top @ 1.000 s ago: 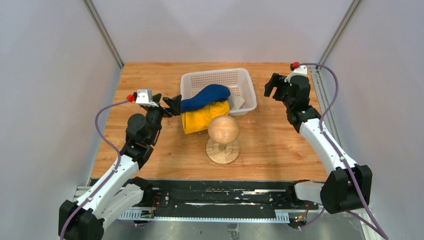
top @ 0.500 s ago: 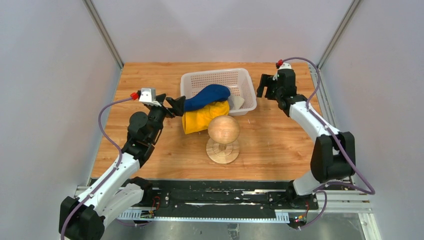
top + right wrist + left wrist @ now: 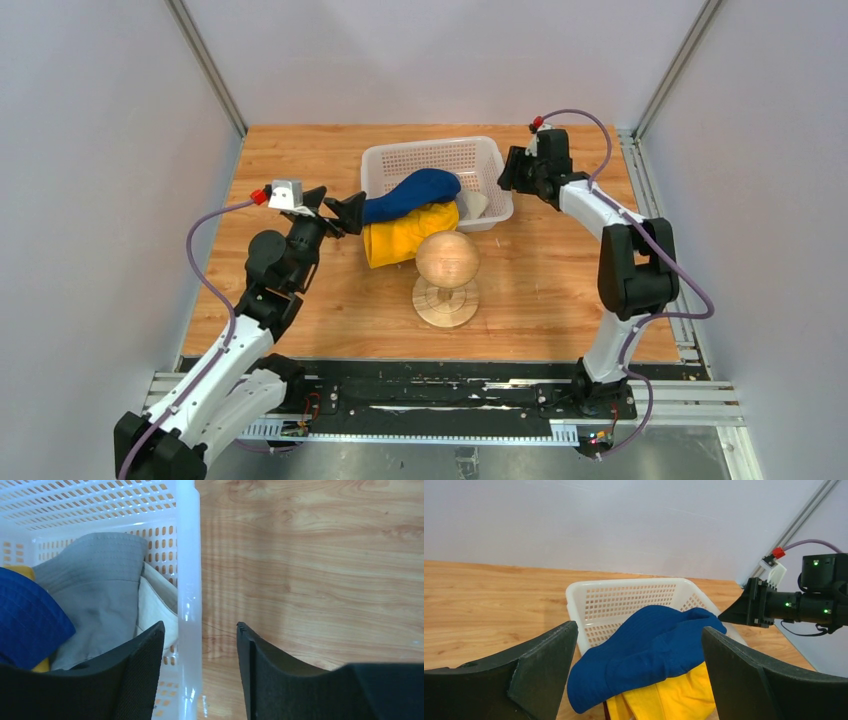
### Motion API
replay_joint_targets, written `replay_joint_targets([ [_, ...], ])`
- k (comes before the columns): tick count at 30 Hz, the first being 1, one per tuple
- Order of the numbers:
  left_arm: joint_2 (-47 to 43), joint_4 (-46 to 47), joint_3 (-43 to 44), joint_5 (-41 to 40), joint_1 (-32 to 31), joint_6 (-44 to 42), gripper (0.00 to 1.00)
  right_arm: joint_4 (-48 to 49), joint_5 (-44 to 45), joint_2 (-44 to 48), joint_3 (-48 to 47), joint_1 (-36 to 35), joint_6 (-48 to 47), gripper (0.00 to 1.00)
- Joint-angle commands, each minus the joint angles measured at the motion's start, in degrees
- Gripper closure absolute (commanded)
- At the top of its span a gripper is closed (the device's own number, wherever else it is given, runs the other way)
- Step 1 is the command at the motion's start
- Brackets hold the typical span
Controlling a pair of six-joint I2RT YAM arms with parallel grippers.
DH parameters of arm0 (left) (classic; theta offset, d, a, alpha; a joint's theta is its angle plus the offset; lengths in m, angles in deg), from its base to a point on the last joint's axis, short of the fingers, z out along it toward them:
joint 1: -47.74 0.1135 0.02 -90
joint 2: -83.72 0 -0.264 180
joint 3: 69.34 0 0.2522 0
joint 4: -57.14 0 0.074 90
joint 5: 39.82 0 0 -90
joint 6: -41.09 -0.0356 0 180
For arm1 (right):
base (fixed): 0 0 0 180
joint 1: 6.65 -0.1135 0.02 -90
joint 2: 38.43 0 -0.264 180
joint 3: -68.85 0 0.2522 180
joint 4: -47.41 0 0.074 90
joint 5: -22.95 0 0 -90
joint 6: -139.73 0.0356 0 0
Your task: Stack the hats
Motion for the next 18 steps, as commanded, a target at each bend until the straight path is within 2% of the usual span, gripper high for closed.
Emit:
replay_joint_targets([
  [1,-1.91,-0.54,1.95,-0.62,-0.48,-1.02,0.02,-0.08,-4.29,-2.31,-2.50,-0.74,1.73,0.54],
  [2,-2.09,-0.67,2.00,-0.66,-0.48,-1.06,0.02,0.04,-4.70,-2.67,-2.61,-0.71,2.04,0.61],
  [8,-2.65,-1.40,2.11,-0.98,-0.48,-1.53,0.02,0.40,-6.20,-4.24,-3.39,-1.21,2.64,0.80],
  [12,-2.67,-1.49,2.12,-1.12,-0.44,-1.74,0.02,1.36,-7.74,-5.61,-4.35,-2.57,3.68,0.99],
  [18,-2.83,-1.68,2.02,-1.20,-0.45,-1.70,0.02,2.49,-8.33,-11.48,-10.61,-7.83,5.31,0.99],
])
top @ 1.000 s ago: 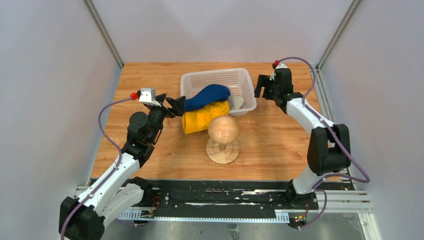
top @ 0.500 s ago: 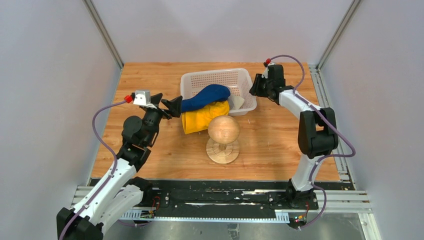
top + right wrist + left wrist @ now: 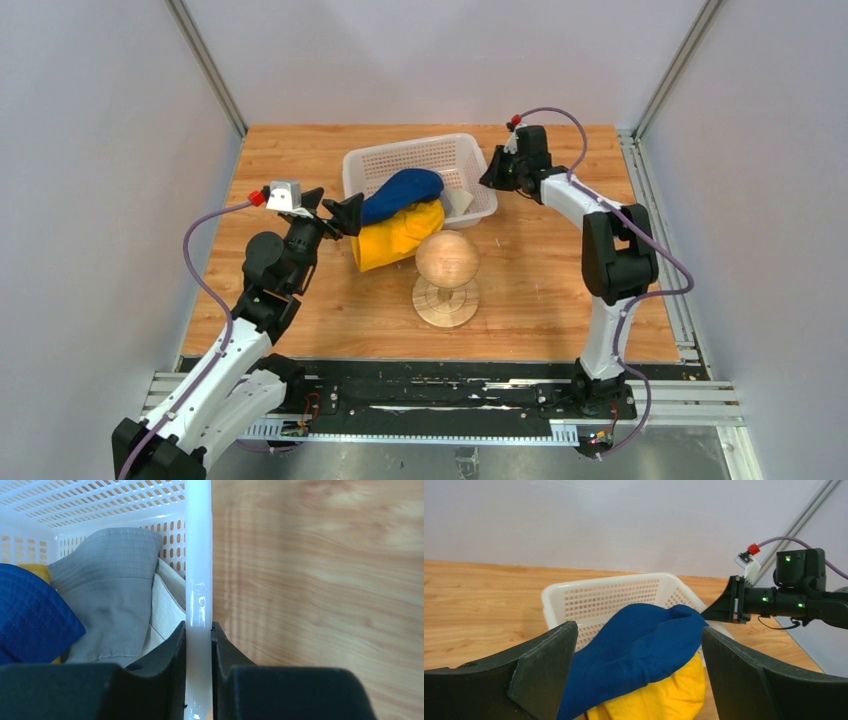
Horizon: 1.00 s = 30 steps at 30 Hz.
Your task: Stack the hats
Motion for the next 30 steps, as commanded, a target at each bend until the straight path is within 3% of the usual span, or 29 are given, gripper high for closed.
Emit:
replay_joint_targets([
  [1,-1.06,0.19,1.69,-0.54,-0.47,-0.91,0.02,2.21,-2.14,-5.31,-5.89,-5.79,1.74,0.99],
  [12,-3.32,-2.22,1.87,-2.07,-0.48,-1.99,0.02,11.17,-12.09,-16.11,-18.56,-10.19,8.84,0.99],
  [14,-3.24,-2.19,1.87,-1.55,-0.41,-1.87,0.02,13.23,-14.88,-18.00,-20.98,-10.45,9.86,0.90],
  [17,-2.69,-2.19,2.02,-0.41,-0.43,-1.48,0.02,15.78,-18.35,-19.95,-23.79,-10.38,11.22,0.59],
  [20,-2.09,-2.14,2.20,1.25,-0.45,-1.33,0.02,18.90,-18.99,-18.99,-22.75,-10.18,11.59,0.43],
  [24,-1.52,-2.18,2.77,5.26,-0.41,-2.46,0.02,22.30,-18.34,-15.30,-19.00,-9.04,11.83,0.35],
  [30,-1.42,-2.62,3.60,13.64,-0.41,-4.27,0.02,23.89,-14.13,-5.53,-10.56,-5.17,10.33,0.33],
])
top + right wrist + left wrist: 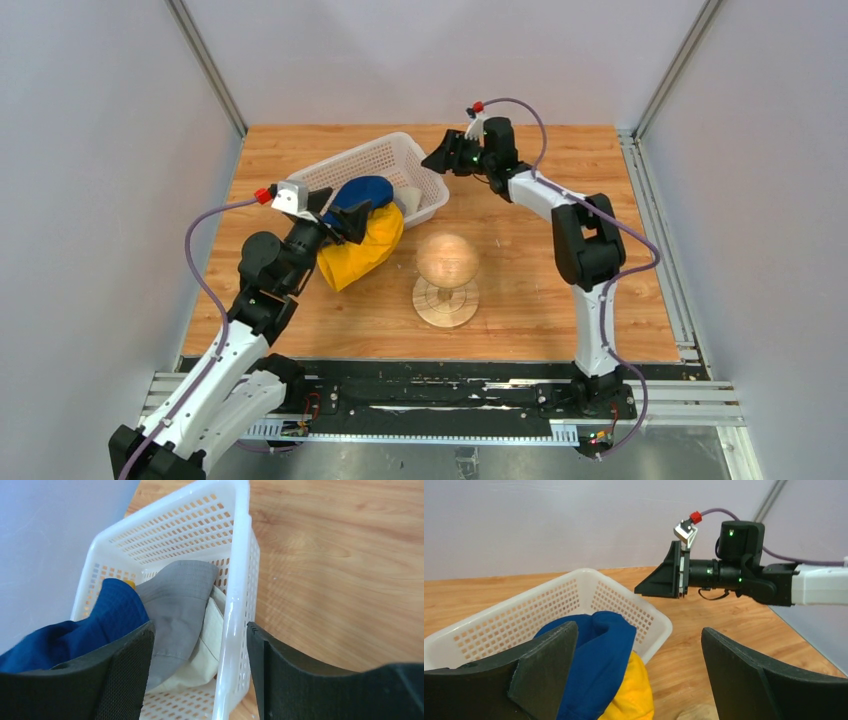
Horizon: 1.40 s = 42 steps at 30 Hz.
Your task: Stack the hats
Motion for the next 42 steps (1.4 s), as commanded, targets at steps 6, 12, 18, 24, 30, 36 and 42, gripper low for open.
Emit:
replay_joint_targets([
  [6,-0.68,-3.60,1.99,14.71,-1.08,-1.93,0.02,4.74,7.29,20.45,12.77,7.92,-1.88,0.30],
  [12,-2.30,-8.21,0.94,20.37,-3.70,-1.55,0.02,-2.34,13.12,27.84,16.64,10.43,-5.69,0.28],
  [18,-2.14,-16.05,1.65,20.32,-9.85,-4.51,0.02,-6.03,14.83,31.71,18.95,11.00,-7.90,0.28],
  [24,2.81,-28.09,7.45,18.19,-17.51,-10.89,0.02,-11.41,18.47,35.98,22.50,10.98,-10.43,0.28],
  [30,4.73,-30.79,8.75,17.74,-21.88,-11.88,0.02,-21.29,24.86,40.78,24.73,10.84,-14.35,0.28],
  [36,5.82,-32.23,9.36,17.47,-22.58,-11.34,0.02,-29.38,28.16,46.17,27.85,10.07,-15.45,0.28],
  [42,8.98,-31.49,9.75,18.31,-23.92,-10.78,0.02,-36.38,30.07,50.53,30.56,7.03,-15.66,0.28],
])
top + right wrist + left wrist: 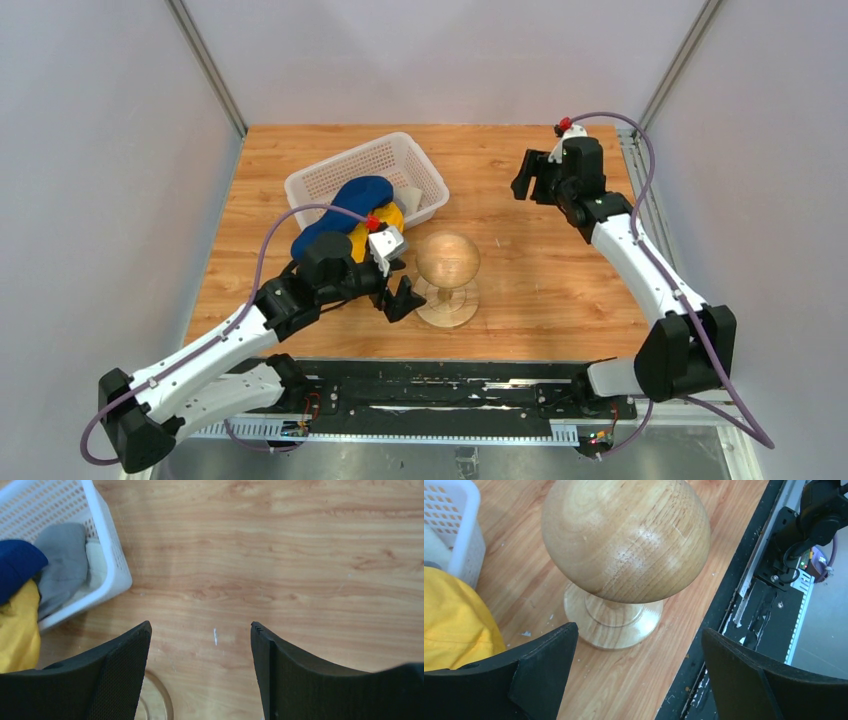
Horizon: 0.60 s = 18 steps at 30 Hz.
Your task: Stack the hats
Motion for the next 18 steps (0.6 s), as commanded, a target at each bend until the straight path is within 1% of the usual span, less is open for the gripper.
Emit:
replay_joint_targets([
  [1,2.59,0.53,1.96,0.66,-1.70,0.27,0.02,-6.96,3.20,4.50,3.46,-2.74,-0.77,0.28],
  [5,5.53,0.53,2.01,0.77,-3.79,0.28,0.02,-7.41,3.63,8.62,7.27,-3.34,-0.03,0.28],
  [8,6.08,0.34,1.31,-1.00,-5.76,0.71,0.02,-7.43,4.20,11.84,9.80,-3.43,0.32,0.28],
  [13,4.46,3.21,-3.07,-4.97,-8.26,3.22,0.02,-7.41,4.05,14.96,11.10,-3.47,0.20,0.28],
  [18,2.92,5.77,-7.54,-8.26,-10.99,6.23,0.02,-7.24,4.74,16.17,11.13,-3.45,-0.45,0.28],
])
